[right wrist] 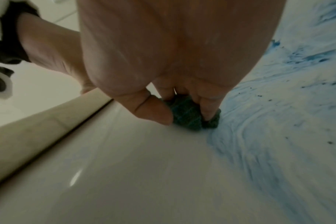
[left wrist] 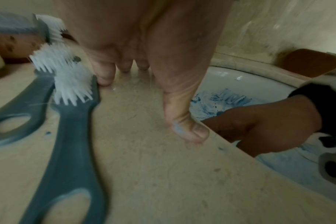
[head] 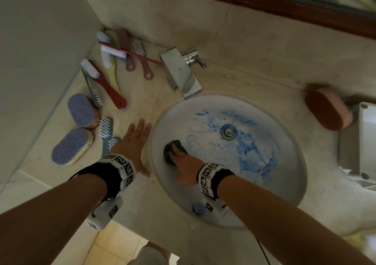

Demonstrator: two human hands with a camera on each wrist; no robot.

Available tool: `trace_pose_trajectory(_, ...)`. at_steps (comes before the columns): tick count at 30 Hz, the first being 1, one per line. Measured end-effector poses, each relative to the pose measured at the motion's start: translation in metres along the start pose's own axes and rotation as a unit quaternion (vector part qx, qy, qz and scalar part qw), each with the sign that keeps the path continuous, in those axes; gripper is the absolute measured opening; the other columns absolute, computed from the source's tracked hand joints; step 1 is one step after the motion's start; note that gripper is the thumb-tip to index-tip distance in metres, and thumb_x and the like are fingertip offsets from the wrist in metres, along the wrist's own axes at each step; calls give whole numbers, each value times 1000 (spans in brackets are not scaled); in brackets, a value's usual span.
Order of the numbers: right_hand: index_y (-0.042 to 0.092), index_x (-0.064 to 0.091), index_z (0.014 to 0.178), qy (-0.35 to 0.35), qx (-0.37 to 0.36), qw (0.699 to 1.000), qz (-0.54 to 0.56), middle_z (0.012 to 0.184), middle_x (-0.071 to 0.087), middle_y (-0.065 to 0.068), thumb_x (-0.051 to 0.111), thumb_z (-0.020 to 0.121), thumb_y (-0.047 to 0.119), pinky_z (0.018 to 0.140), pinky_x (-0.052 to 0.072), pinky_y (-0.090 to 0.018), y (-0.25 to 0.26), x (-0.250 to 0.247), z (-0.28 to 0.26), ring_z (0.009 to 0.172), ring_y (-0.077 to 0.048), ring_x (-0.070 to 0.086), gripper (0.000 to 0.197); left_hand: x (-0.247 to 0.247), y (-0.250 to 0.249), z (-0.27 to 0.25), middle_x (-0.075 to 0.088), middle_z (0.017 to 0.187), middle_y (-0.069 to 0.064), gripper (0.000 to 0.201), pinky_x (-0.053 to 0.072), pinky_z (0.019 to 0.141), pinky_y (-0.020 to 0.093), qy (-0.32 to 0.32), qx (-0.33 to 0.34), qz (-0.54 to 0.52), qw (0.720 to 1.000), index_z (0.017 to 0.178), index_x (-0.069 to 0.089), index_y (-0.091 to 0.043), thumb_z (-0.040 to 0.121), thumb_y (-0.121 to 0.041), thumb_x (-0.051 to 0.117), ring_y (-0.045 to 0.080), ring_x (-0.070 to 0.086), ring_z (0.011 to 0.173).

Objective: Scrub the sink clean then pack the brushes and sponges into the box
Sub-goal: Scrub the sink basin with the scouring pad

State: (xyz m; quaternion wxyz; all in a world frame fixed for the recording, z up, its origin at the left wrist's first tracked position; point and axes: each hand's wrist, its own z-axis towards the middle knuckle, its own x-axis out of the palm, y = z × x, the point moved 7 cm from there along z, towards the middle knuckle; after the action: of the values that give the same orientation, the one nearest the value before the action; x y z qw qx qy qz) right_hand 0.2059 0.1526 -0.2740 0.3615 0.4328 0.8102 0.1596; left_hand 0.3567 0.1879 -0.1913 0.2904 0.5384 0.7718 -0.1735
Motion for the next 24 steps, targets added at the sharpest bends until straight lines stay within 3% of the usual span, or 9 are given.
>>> trace_pose_trajectory(3,18,-11,154,-30,24,999,23,158,-29,0,62,87,19,117,25,-48,-4,-21,12,148,-35,-6,100,-1,-1,-1,-36,154,3,153,8,119,46,-2,0,-2,1000,148,-28,-19,55,-53,88,29,-22,145)
trace_pose_trajectory(6,20,-7,155,-47,34,996,60,158,-28,2,57,89,15,118,24,-42,-6,-38,16,149,-32,-1,93,-2,-1,-2,-35,154,2,153,8,119,45,-5,1,-3,1000,148,-29,-19,55,-53,88,29,-22,146)
trace_pose_trajectory(10,18,1,156,-46,24,998,46,161,-20,0,54,91,19,119,21,-40,2,-20,7,149,-32,8,83,-2,1,-2,-37,153,-1,154,11,120,46,-8,4,-15,1000,147,-29,-21,53,-53,89,27,-22,146)
trace_pose_trajectory(14,11,14,155,-58,-4,998,-5,162,-3,-15,49,97,20,119,21,-38,4,-17,5,147,-36,17,68,-1,3,-1,-36,153,-1,155,10,120,46,-9,7,-22,1000,148,-28,-22,52,-52,90,26,-22,146)
trace_pose_trajectory(19,8,43,145,-177,-1,980,94,154,27,-16,56,95,14,115,21,-27,8,-29,-1,137,-36,34,53,-1,3,0,-36,153,-1,156,10,119,45,-11,13,-22,1000,148,-28,-21,51,-53,90,26,-22,146)
trace_pose_trajectory(21,11,35,149,-163,12,981,105,159,20,-15,56,94,15,118,14,-29,9,-21,-2,144,-34,24,59,-1,3,0,-37,153,-1,156,10,119,44,-9,14,-20,1000,148,-28,-21,52,-53,90,27,-22,146)
trace_pose_trajectory(24,14,10,155,-78,26,992,95,162,-4,-12,51,94,17,121,12,-37,13,-5,-7,148,-33,8,74,-1,1,0,-36,154,0,155,10,119,44,-6,12,-20,1000,148,-28,-20,52,-53,89,28,-22,146)
